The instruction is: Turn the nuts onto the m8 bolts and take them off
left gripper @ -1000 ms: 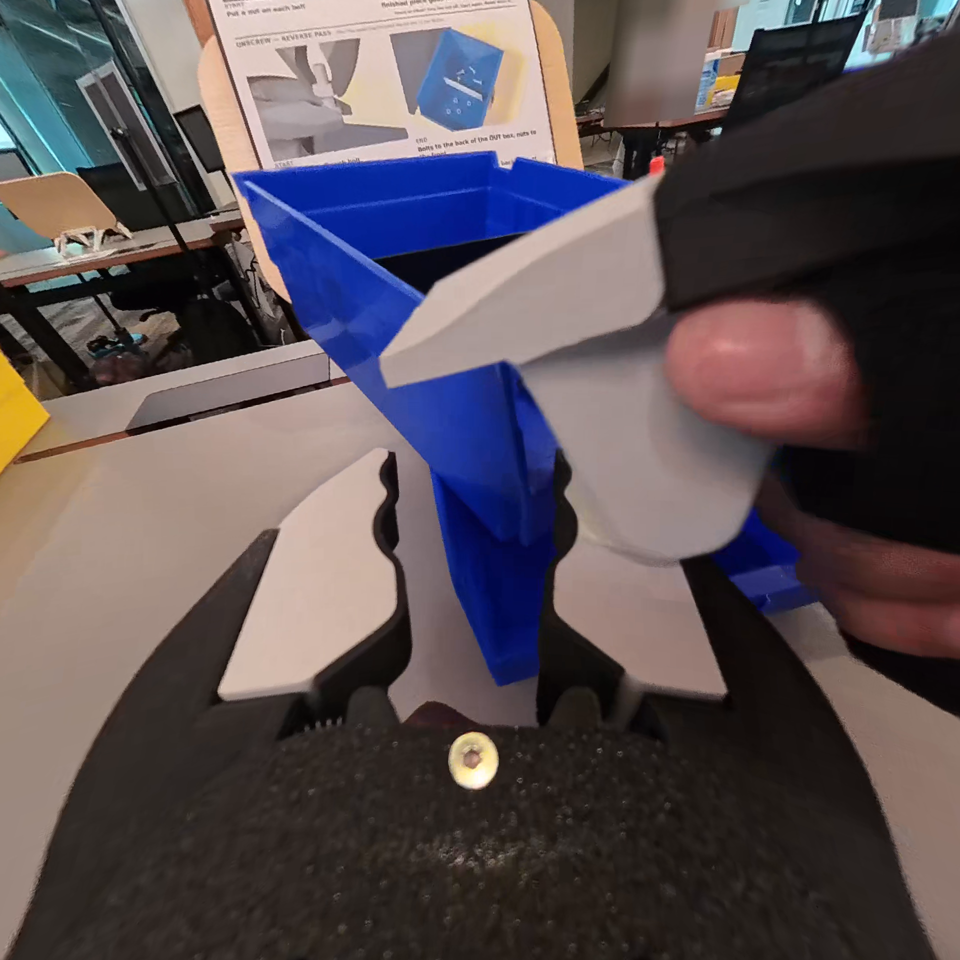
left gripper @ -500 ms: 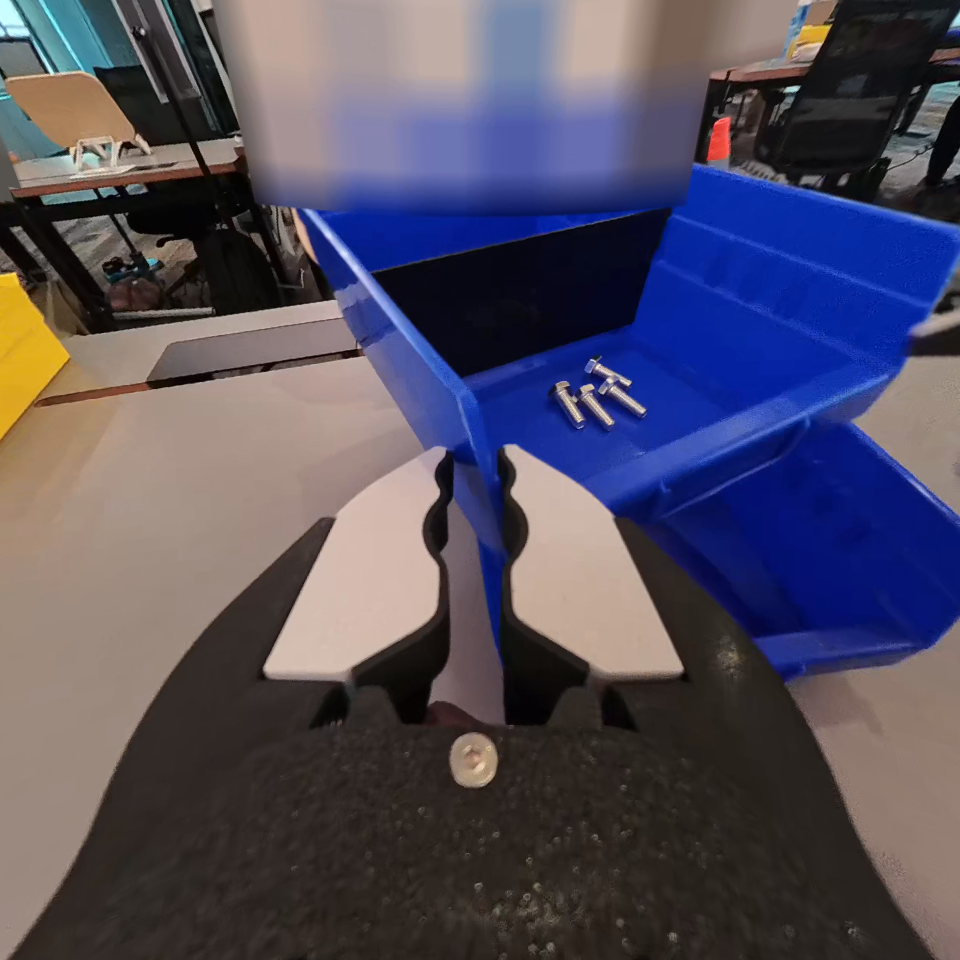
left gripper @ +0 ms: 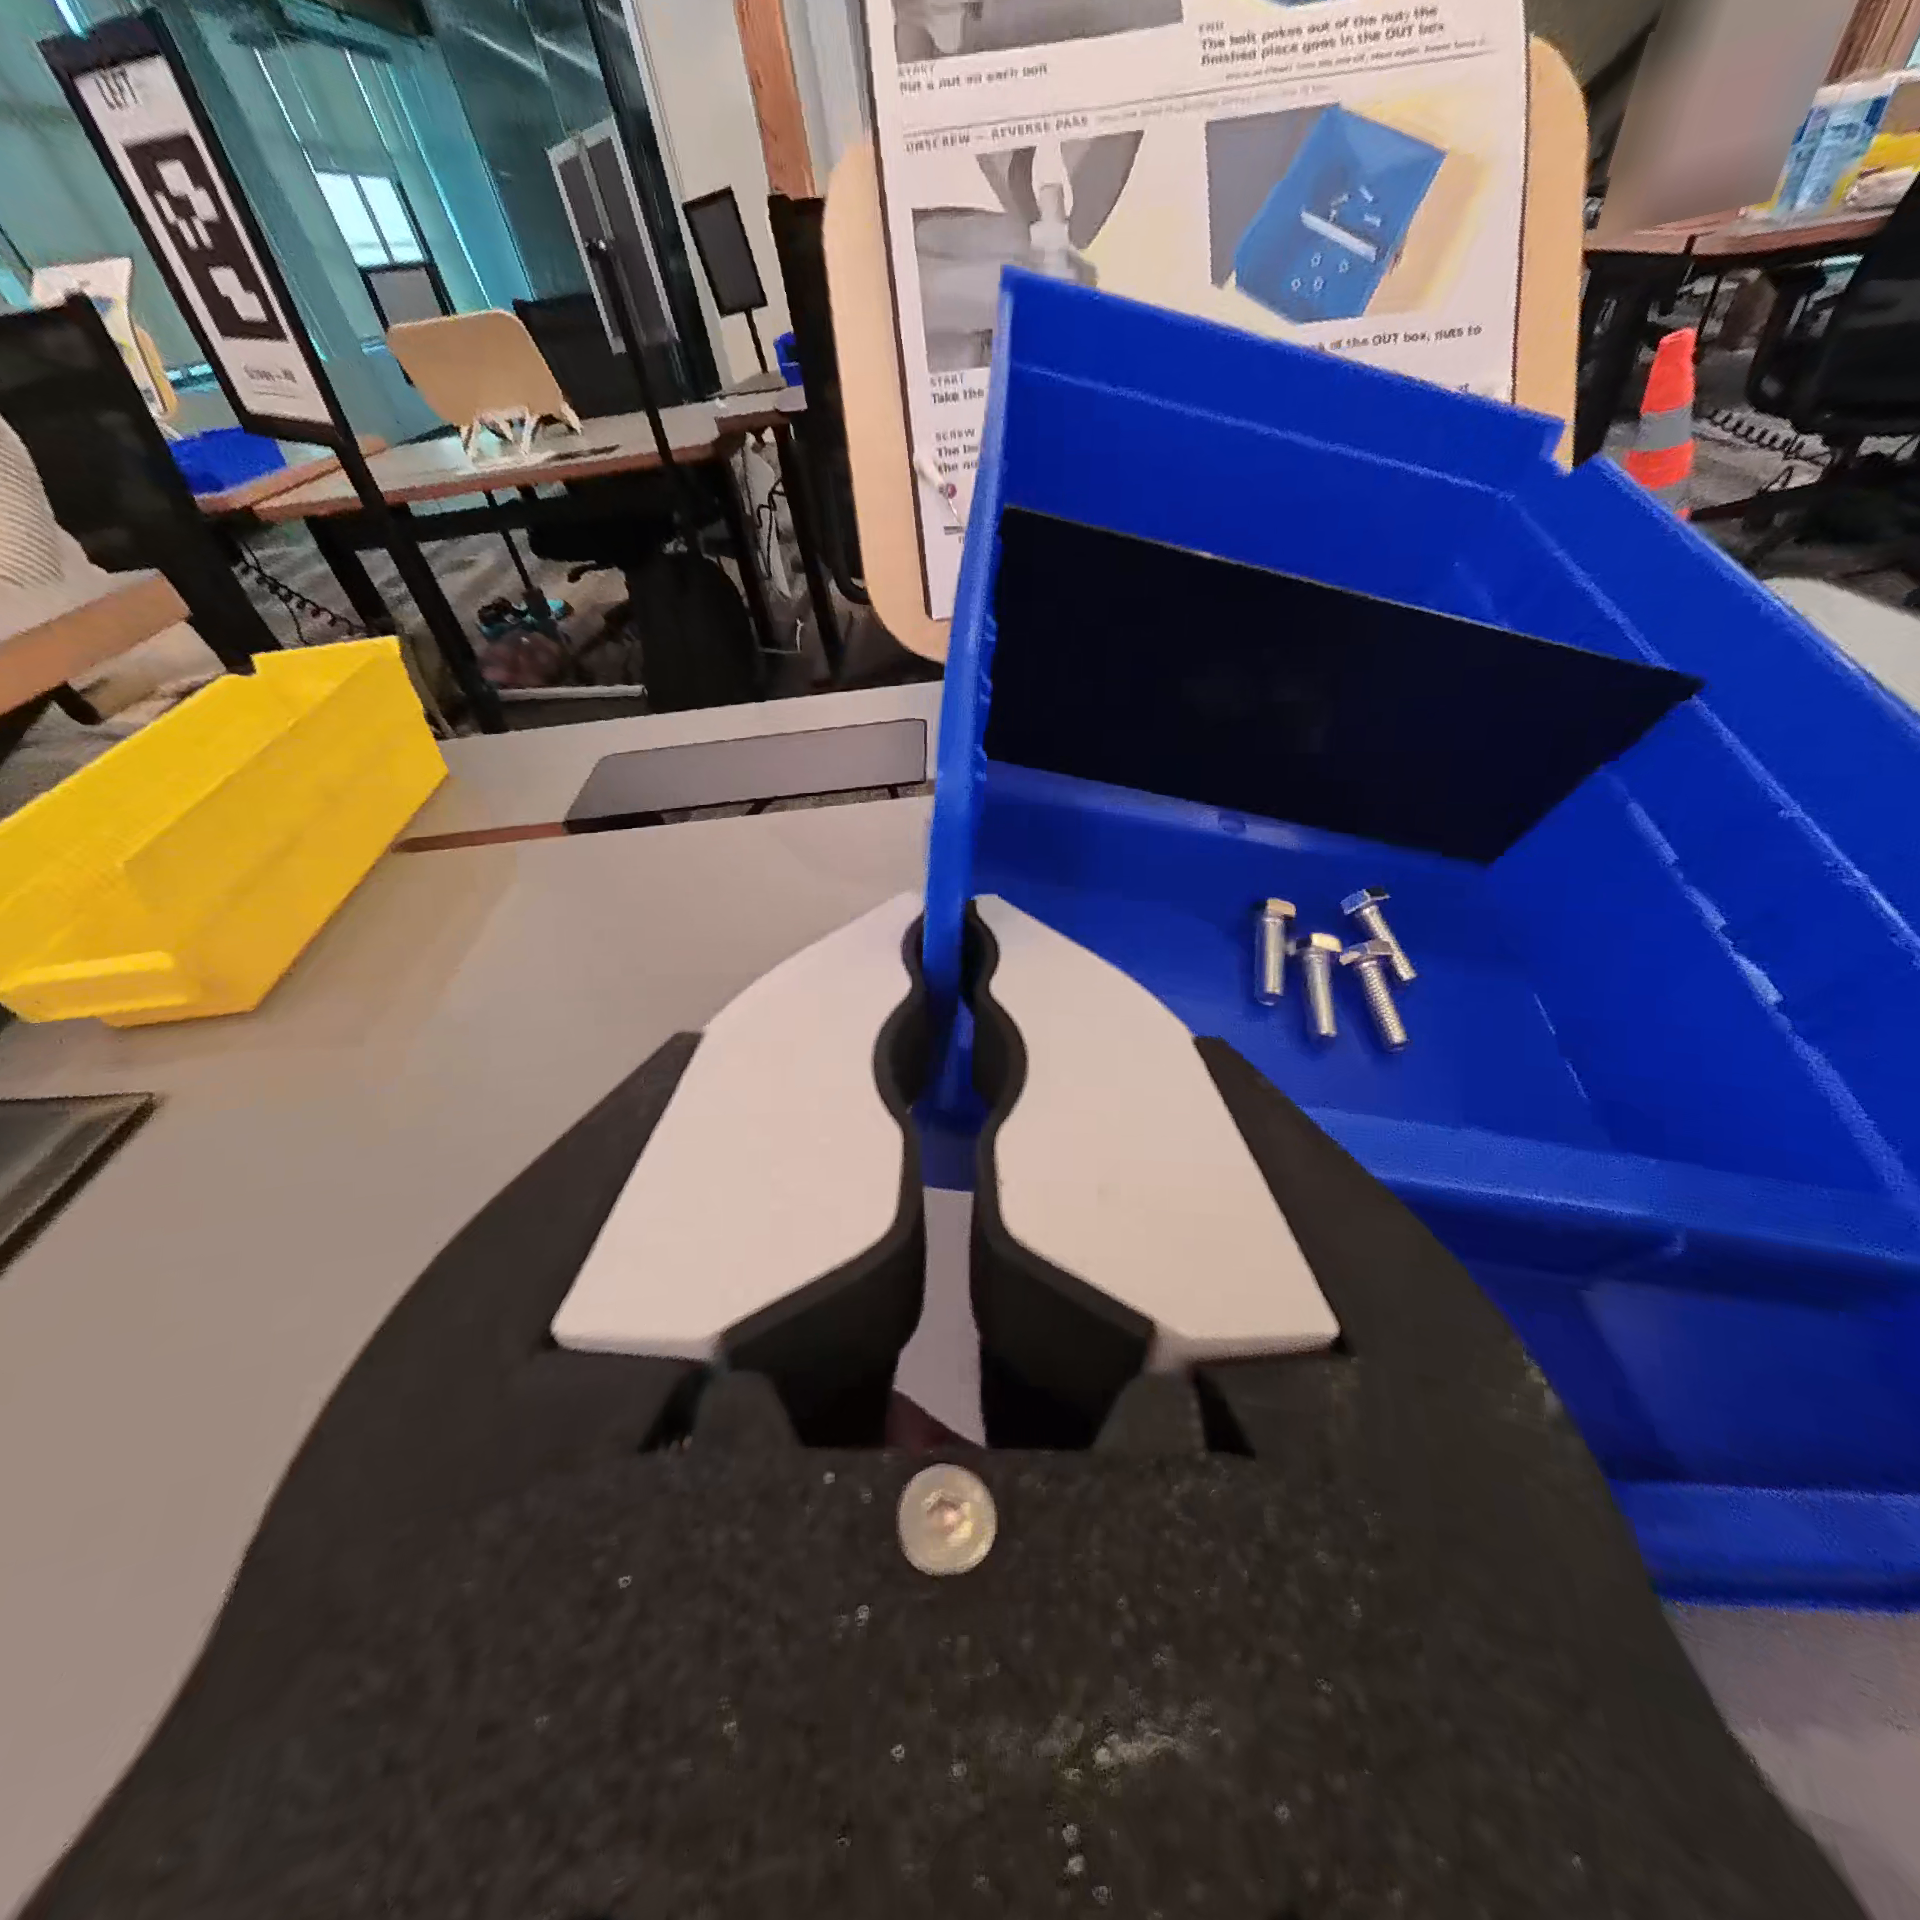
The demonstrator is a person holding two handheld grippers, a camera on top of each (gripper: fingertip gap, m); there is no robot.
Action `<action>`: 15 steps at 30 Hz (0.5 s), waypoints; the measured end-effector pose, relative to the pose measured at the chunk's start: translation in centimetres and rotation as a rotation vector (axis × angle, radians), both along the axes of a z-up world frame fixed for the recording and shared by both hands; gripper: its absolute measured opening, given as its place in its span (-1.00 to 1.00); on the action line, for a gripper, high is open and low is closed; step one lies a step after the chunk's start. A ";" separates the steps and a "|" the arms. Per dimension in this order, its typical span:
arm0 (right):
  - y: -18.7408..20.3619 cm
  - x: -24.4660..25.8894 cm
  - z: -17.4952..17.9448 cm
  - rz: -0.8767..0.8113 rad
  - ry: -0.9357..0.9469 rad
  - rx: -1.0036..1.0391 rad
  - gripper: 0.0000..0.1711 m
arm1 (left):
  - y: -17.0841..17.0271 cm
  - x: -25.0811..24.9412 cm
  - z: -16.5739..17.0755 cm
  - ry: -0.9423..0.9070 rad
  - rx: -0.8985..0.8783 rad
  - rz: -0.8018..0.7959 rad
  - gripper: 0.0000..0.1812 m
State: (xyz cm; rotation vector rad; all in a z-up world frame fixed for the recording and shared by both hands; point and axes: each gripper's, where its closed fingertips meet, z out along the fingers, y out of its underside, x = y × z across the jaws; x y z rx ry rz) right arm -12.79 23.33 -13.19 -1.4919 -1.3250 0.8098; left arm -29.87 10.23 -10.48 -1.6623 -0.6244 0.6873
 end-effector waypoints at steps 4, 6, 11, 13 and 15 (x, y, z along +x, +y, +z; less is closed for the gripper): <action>-0.9 -0.9 -0.6 0.027 0.002 -0.035 -0.47 | -0.4 -0.2 -0.1 -0.031 0.054 -0.006 -0.97; -0.9 -0.9 -0.8 0.022 -0.003 -0.027 -0.47 | -0.7 -0.4 0.0 -0.050 0.091 -0.012 -0.97; -0.4 -0.3 -0.6 0.009 0.005 -0.025 -0.47 | -2.2 -1.7 0.4 -0.120 0.174 -0.021 -0.95; 0.1 0.2 -0.4 -0.003 0.012 -0.020 -0.48 | -2.9 -2.2 0.7 -0.129 0.189 -0.018 -0.95; 0.8 0.5 -0.2 -0.026 0.013 -0.011 -0.48 | -3.6 -2.6 1.1 -0.131 0.212 -0.014 -0.94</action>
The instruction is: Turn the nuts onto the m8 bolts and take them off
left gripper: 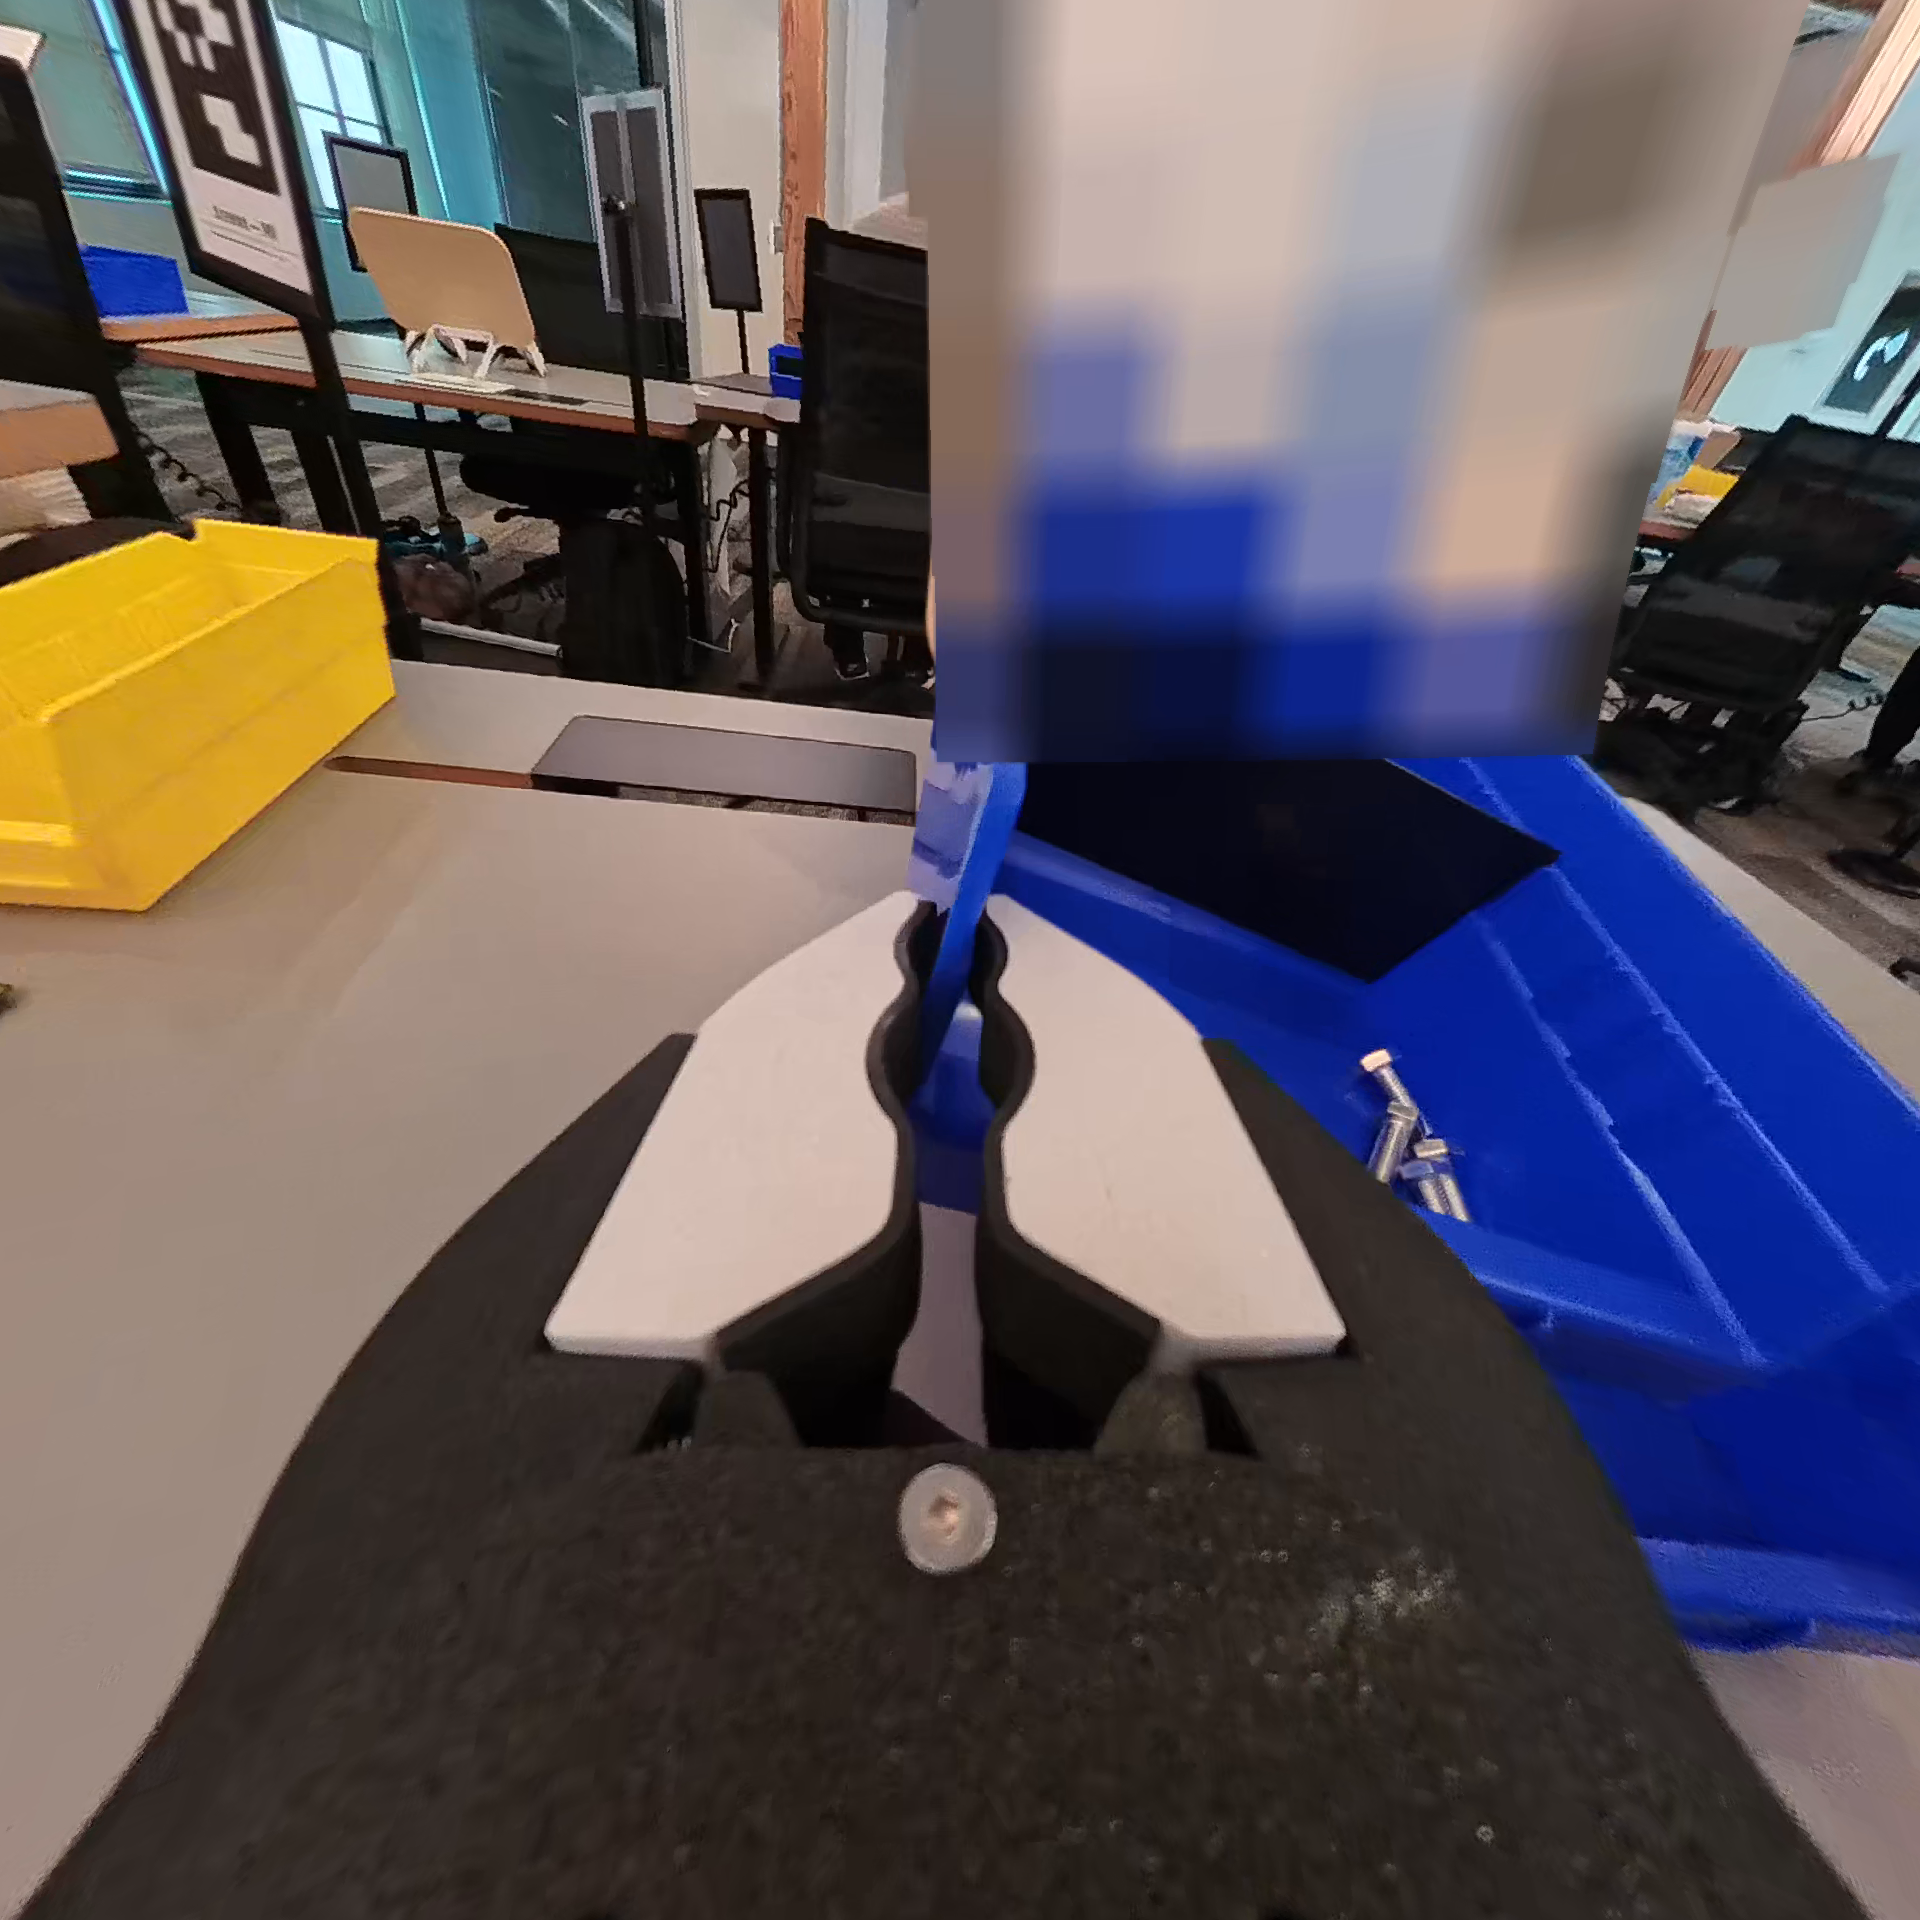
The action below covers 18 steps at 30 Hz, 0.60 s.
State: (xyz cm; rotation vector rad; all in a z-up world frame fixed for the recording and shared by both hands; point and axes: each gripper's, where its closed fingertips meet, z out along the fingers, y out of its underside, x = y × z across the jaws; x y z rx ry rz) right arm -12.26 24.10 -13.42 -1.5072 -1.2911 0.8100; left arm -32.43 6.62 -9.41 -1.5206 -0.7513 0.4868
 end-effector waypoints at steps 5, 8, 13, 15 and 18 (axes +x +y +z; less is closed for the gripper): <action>1.0 0.6 0.1 -0.036 -0.003 0.009 -0.49 | -2.0 -1.2 1.0 0.002 0.021 0.013 -0.94; 1.0 0.5 -0.3 -0.046 -0.033 0.033 -0.49 | -3.4 -2.0 1.5 -0.005 0.035 0.019 -0.94; 0.6 0.1 -0.9 -0.042 -0.059 0.050 -0.49 | -6.5 -3.9 2.1 -0.011 0.060 0.044 -0.93; 0.6 0.0 -1.1 -0.045 -0.060 0.041 -0.49 | -8.1 -4.8 2.4 0.014 0.040 0.061 -0.93; 0.9 0.2 -1.2 -0.062 -0.067 0.041 -0.49 | -10.2 -6.2 1.8 0.039 -0.017 0.097 -0.93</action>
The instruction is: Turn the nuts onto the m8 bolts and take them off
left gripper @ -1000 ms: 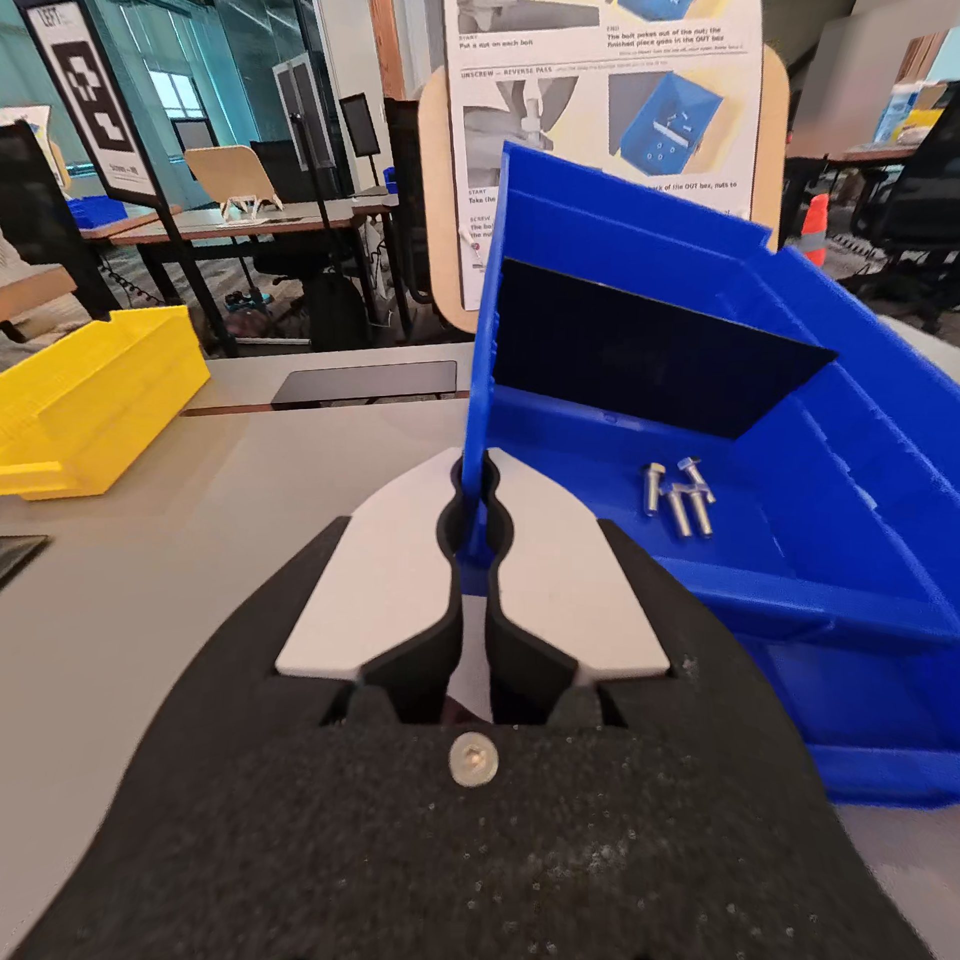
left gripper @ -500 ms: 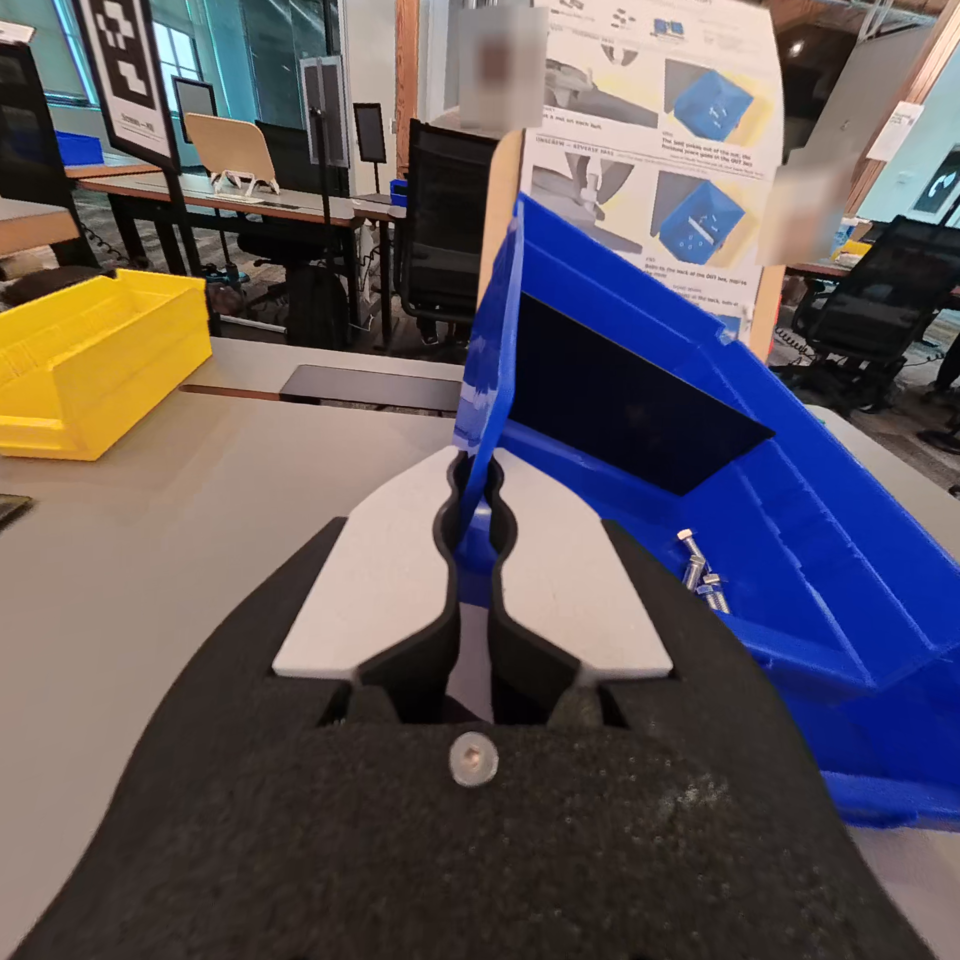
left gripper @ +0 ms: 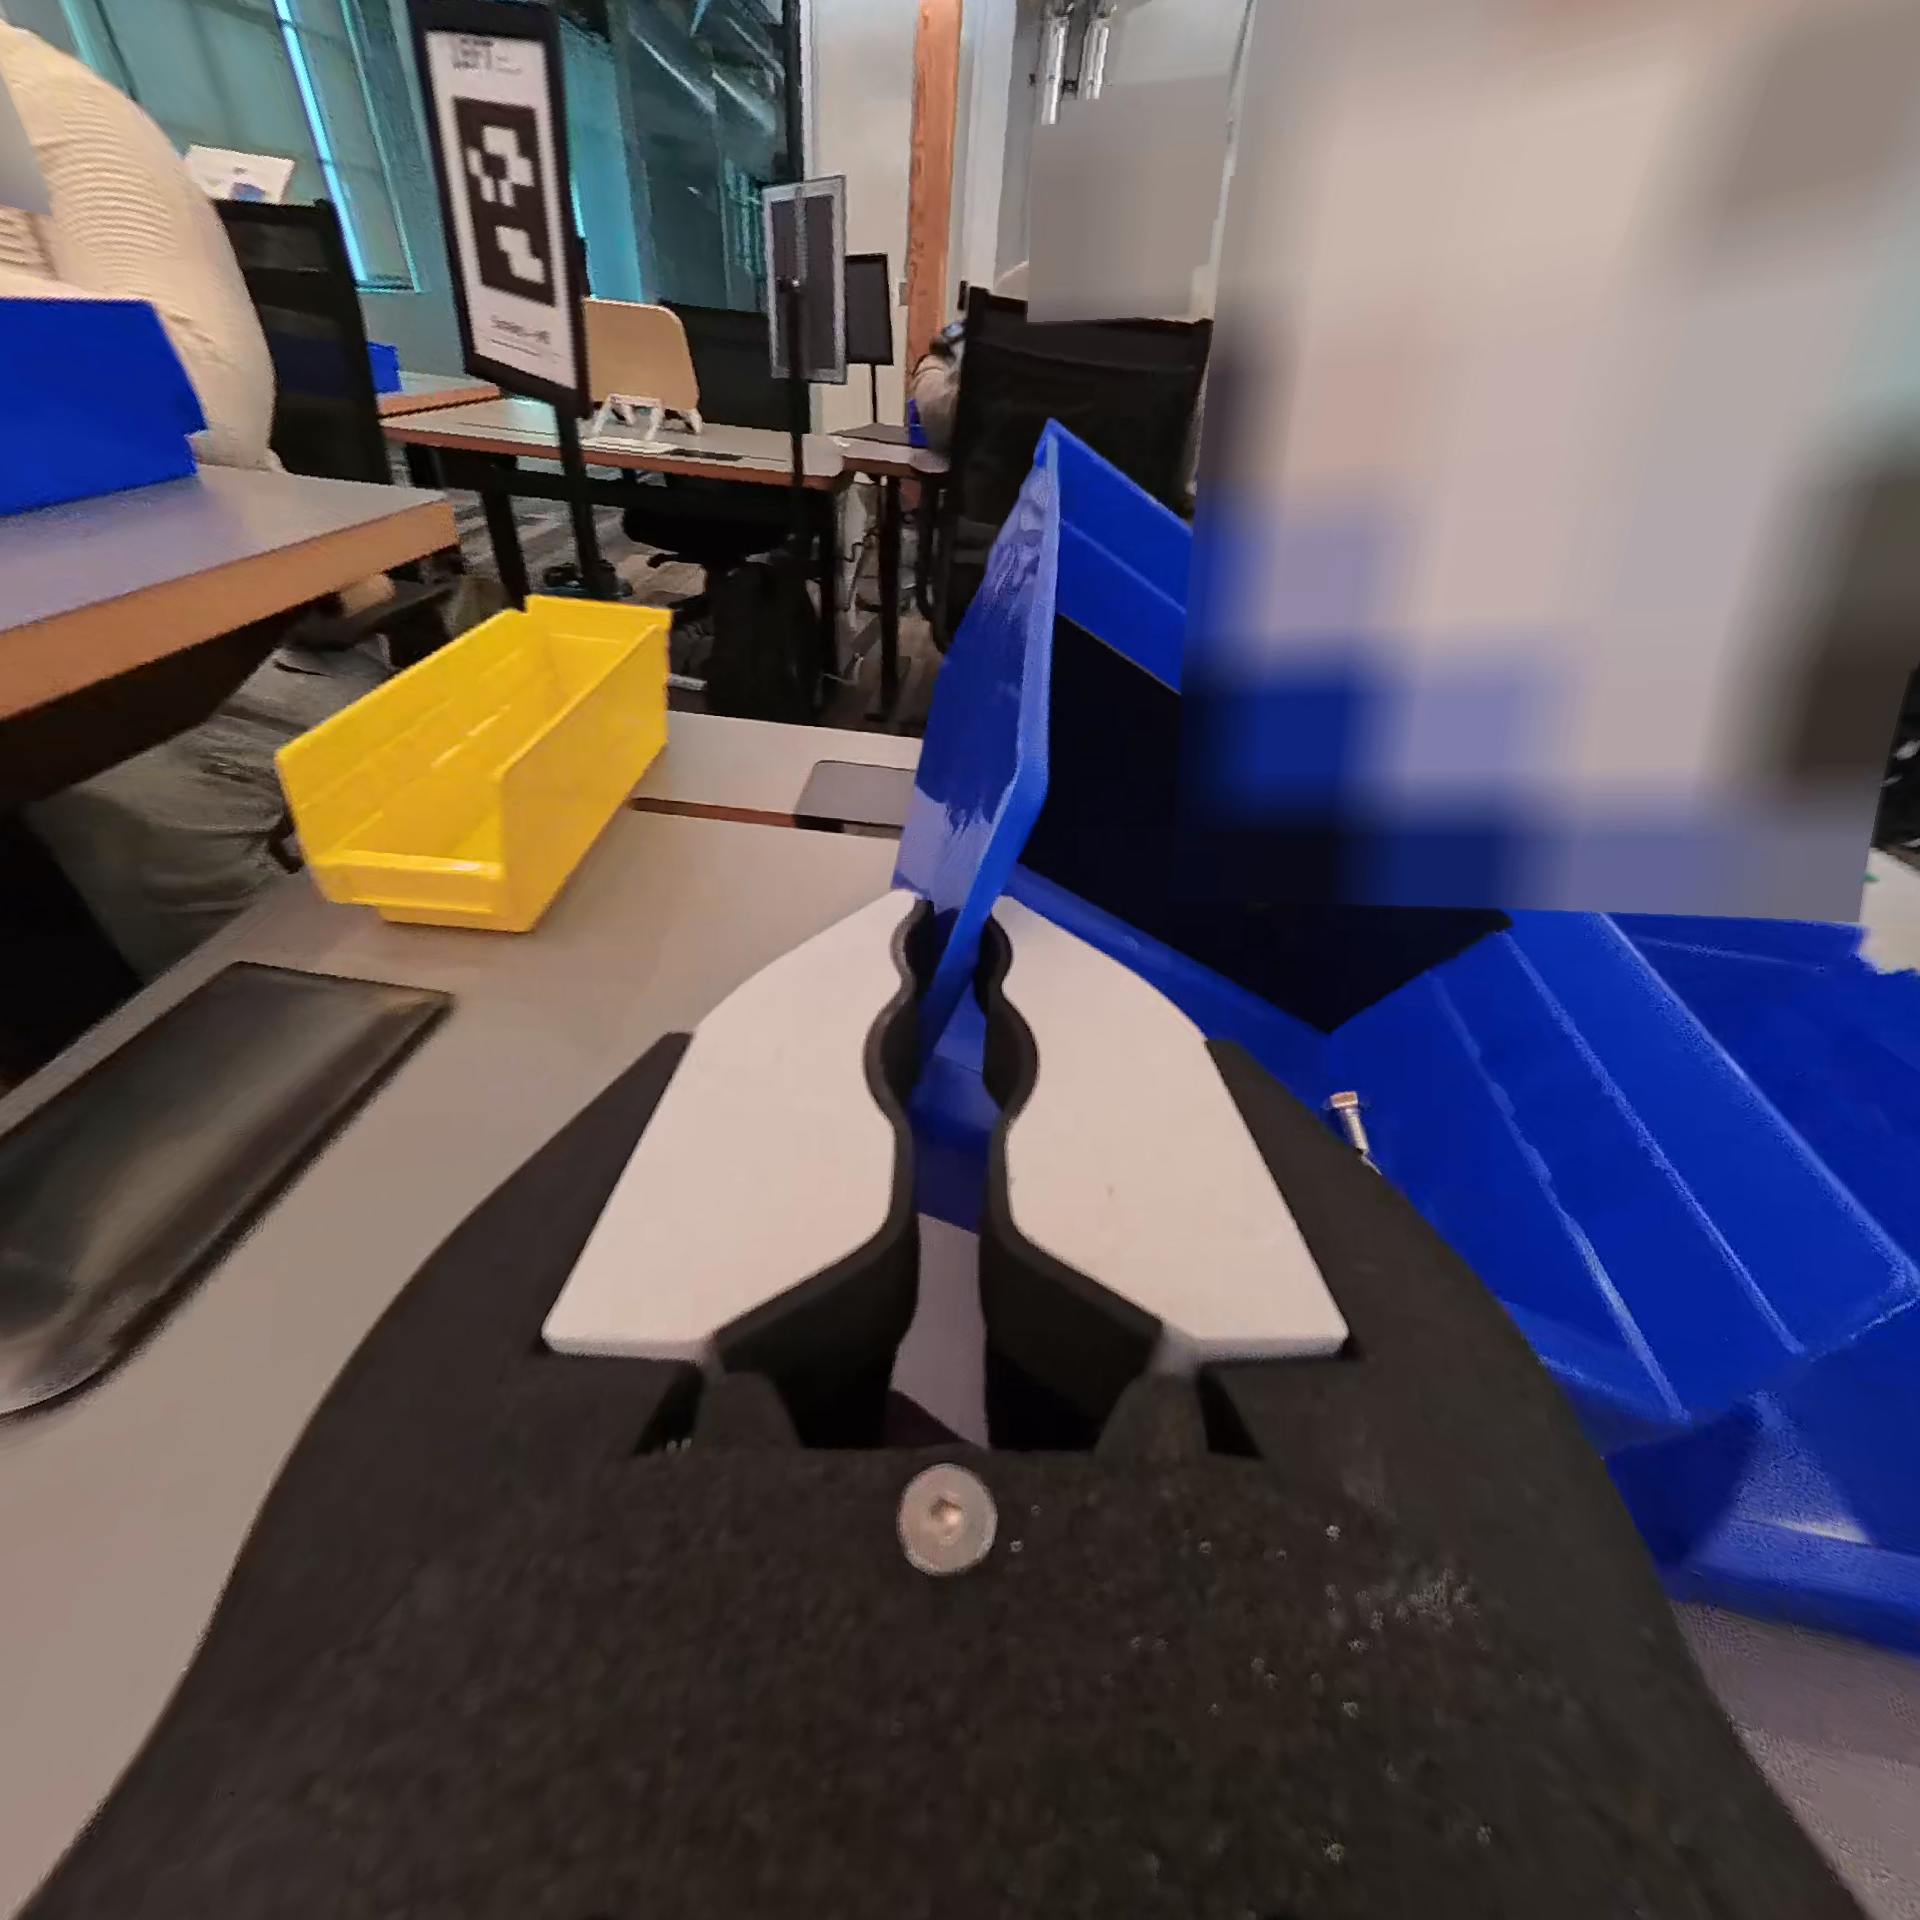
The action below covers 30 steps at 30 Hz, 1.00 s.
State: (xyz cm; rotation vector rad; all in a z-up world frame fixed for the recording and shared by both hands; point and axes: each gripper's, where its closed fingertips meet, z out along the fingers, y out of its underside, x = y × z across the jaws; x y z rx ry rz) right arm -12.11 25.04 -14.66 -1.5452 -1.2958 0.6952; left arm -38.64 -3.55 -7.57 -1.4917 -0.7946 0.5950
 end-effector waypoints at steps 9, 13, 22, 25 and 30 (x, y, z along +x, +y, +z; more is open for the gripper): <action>0.4 -0.2 -0.5 -0.039 -0.034 0.011 -0.50 | -4.7 -4.5 -4.5 -0.026 -0.091 0.069 -0.93; 0.2 -0.5 -0.9 -0.045 -0.060 0.018 -0.50 | -6.3 -6.2 -6.5 -0.064 -0.072 0.076 -0.92; 0.1 -0.9 -1.9 -0.063 -0.102 0.027 -0.50 | -8.0 -8.7 -9.8 -0.090 -0.094 0.058 -0.94; 0.2 -0.8 -1.9 -0.079 -0.096 0.034 -0.48 | -8.5 -8.9 -10.9 -0.100 -0.106 0.053 -0.95; 0.3 -0.3 -2.2 -0.093 -0.093 0.025 -0.47 | -9.1 -9.3 -13.1 -0.137 -0.167 0.042 -0.97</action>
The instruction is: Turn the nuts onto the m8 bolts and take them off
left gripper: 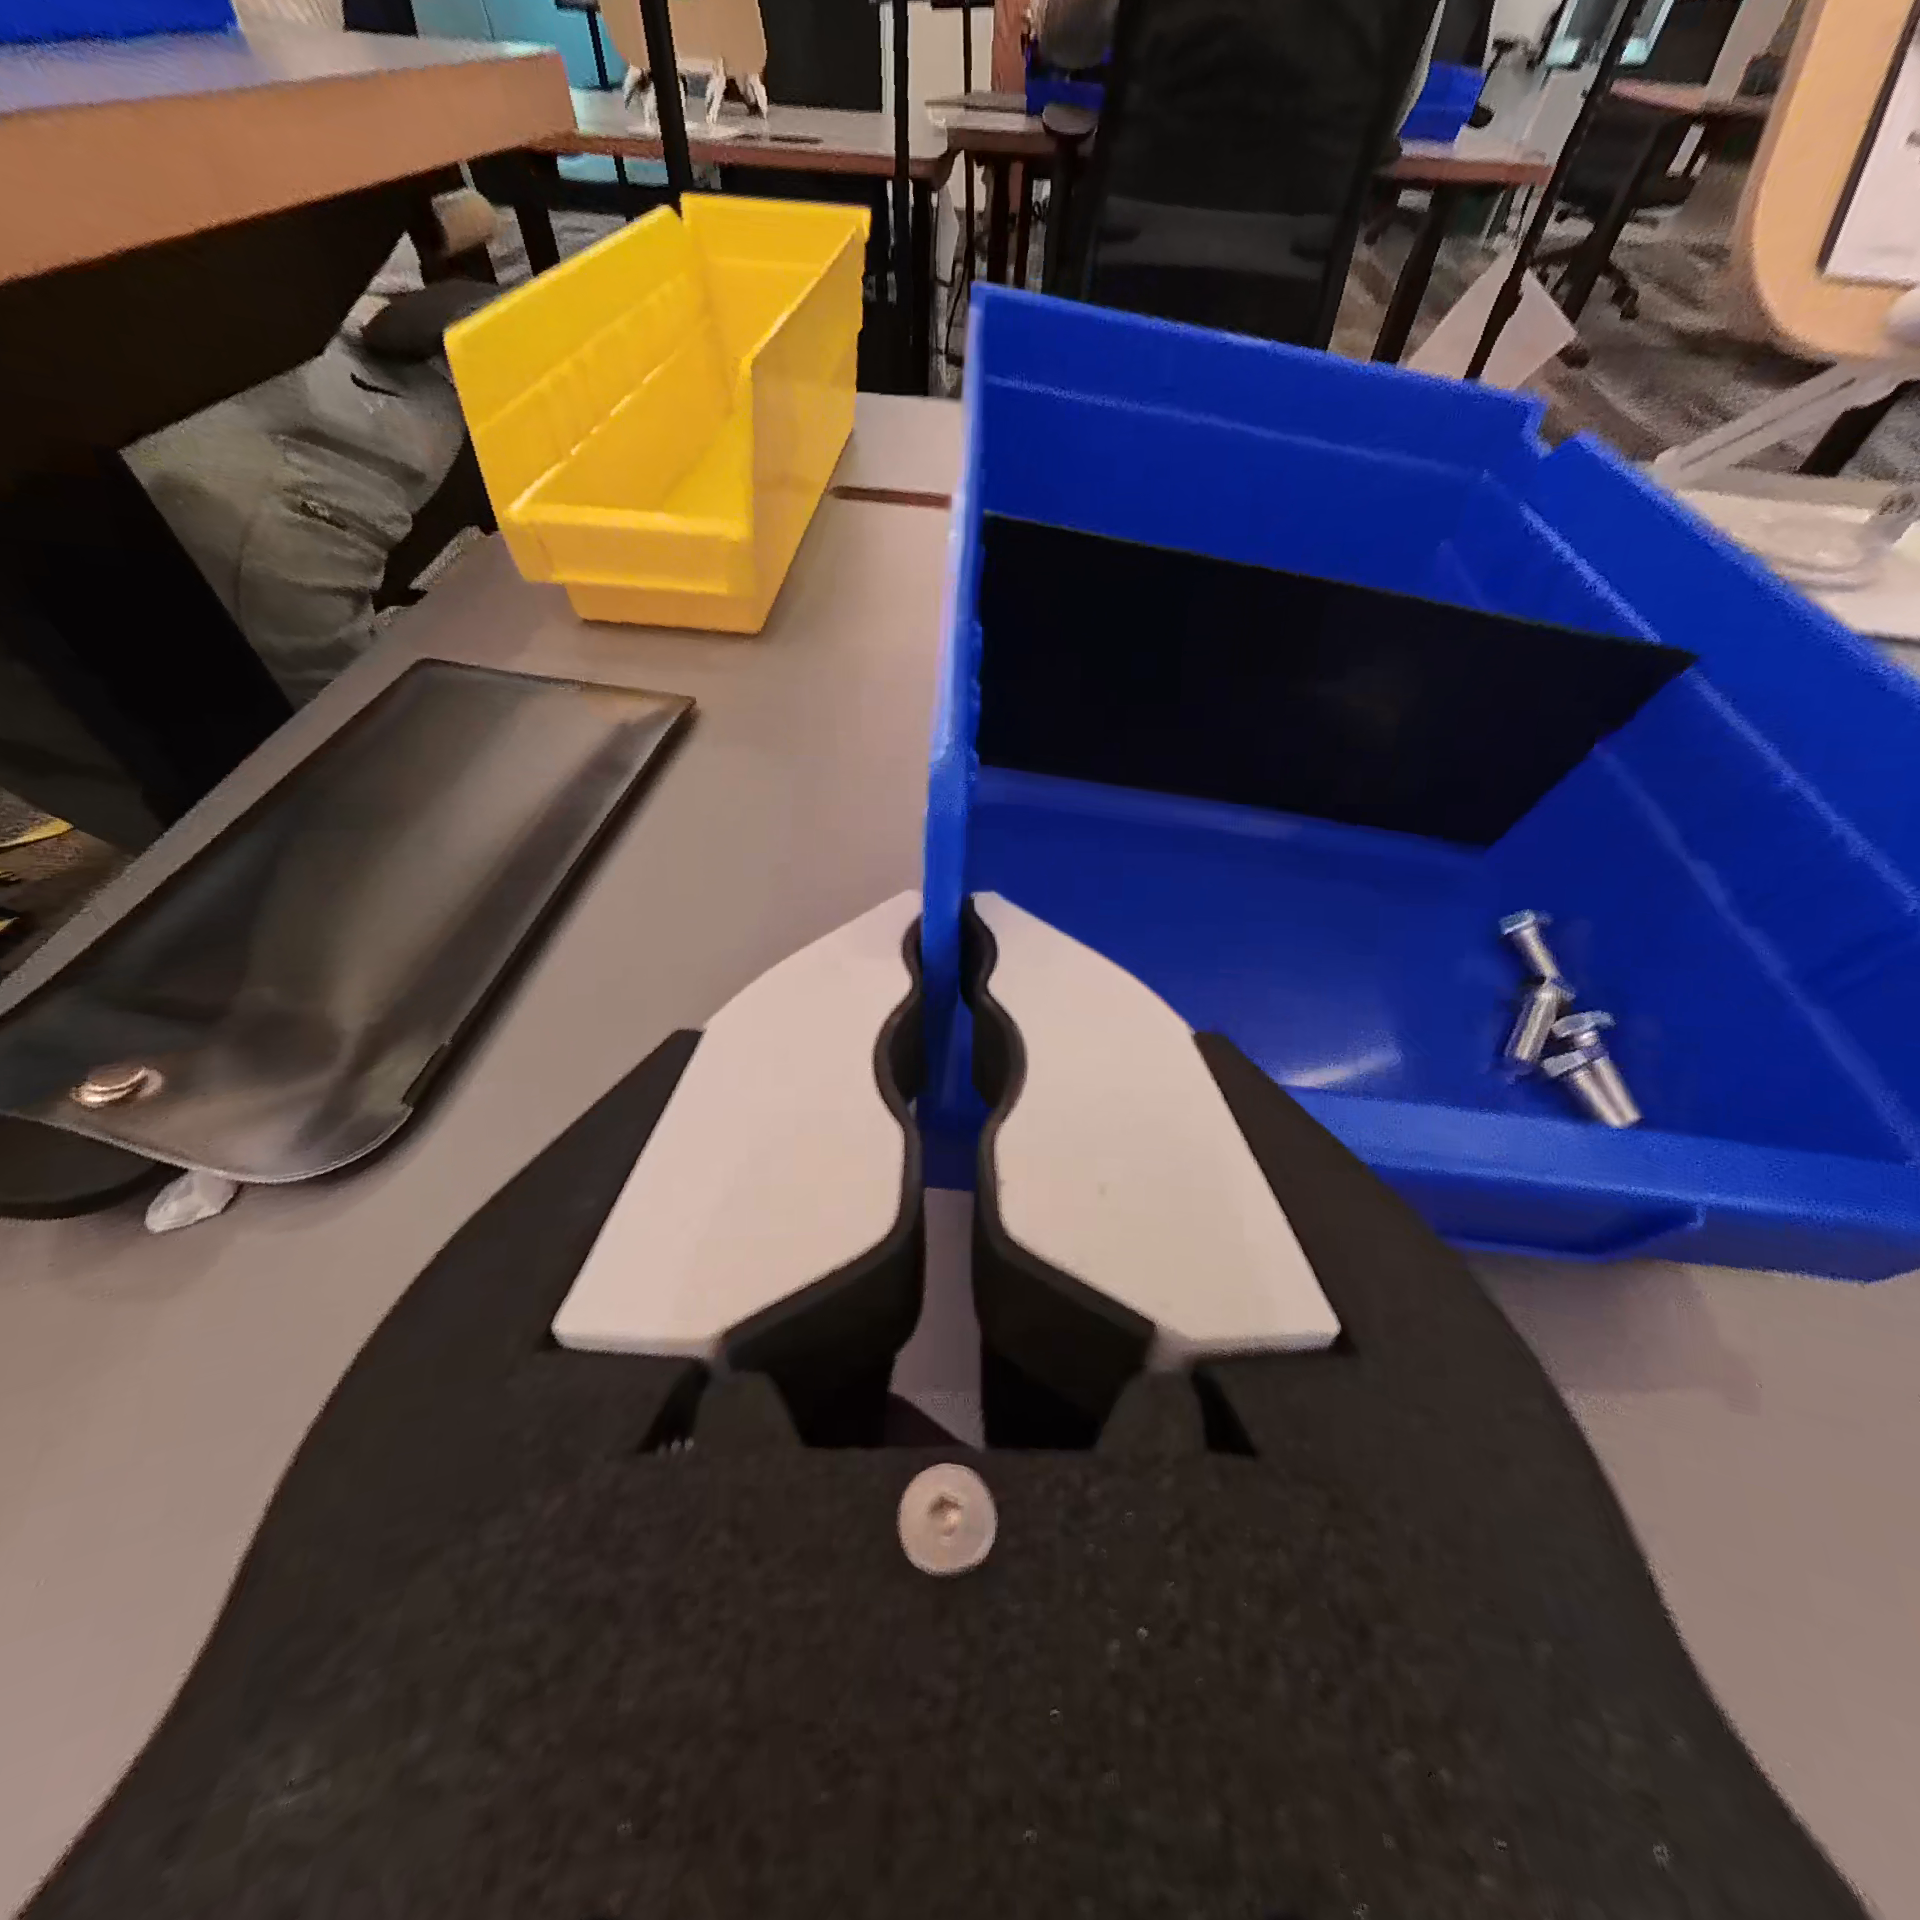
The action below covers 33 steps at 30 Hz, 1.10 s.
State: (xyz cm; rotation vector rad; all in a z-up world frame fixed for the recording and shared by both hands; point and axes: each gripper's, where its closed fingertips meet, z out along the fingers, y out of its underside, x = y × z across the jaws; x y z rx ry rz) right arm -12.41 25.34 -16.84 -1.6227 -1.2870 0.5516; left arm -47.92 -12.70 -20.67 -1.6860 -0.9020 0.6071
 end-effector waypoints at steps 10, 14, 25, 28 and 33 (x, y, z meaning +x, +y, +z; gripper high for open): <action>0.3 0.8 -0.3 -0.015 0.001 -0.010 -0.47 | -0.7 -0.9 -1.7 -0.062 -0.056 -0.042 -0.98; 0.1 1.1 -0.4 -0.015 0.005 -0.014 -0.46 | -0.8 -0.9 -2.5 -0.115 -0.064 -0.089 -0.97; 0.1 2.4 -1.5 -0.115 0.075 -0.042 -0.33 | -1.7 7.3 3.4 0.129 0.048 0.105 -0.39; 0.5 2.8 -1.9 -0.172 0.093 -0.040 -0.28 | 2.8 12.0 4.1 0.166 0.065 0.031 -0.33; 0.1 2.5 -4.4 -0.199 0.077 -0.093 -0.26 | 10.3 17.9 4.5 0.227 0.048 -0.172 -0.34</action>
